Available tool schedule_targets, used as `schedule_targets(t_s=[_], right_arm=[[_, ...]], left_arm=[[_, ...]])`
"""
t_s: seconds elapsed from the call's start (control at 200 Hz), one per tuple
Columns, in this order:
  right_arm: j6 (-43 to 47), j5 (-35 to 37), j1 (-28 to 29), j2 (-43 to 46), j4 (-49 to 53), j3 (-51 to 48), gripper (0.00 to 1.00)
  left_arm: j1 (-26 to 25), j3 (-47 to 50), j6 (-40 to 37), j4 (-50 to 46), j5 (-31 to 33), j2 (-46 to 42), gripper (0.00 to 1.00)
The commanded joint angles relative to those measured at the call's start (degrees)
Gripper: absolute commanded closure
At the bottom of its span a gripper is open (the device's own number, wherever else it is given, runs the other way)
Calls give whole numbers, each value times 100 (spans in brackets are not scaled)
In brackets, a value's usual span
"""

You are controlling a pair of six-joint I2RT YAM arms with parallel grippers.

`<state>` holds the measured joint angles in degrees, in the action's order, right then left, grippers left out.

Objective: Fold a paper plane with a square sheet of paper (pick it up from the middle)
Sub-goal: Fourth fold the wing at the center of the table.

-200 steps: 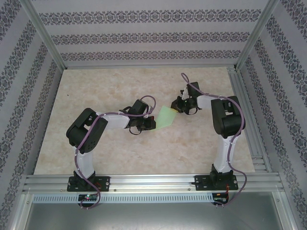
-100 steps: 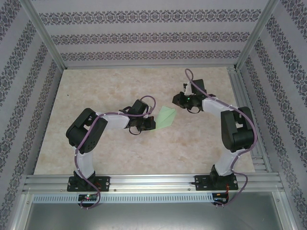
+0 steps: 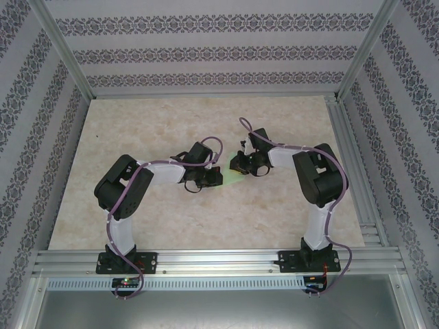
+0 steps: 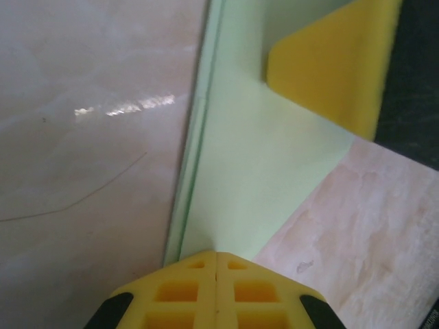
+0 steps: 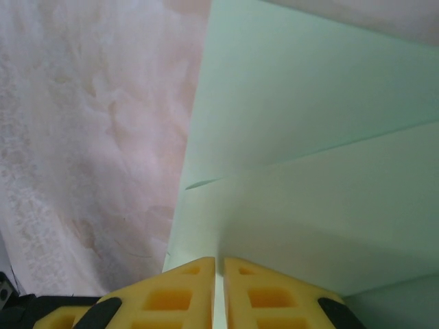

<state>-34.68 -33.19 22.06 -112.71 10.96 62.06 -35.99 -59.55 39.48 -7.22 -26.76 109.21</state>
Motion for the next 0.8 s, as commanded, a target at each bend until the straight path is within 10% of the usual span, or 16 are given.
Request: schedule_targets(t_s=[0.0, 0.794], right_arm=[[206, 197, -9, -332, 427, 144, 86], [557, 427, -15, -724, 1087, 386, 86]], left_arm=[[68, -272, -95, -97, -372, -156, 93], [171, -1031, -1306, -1674, -417, 661, 90]])
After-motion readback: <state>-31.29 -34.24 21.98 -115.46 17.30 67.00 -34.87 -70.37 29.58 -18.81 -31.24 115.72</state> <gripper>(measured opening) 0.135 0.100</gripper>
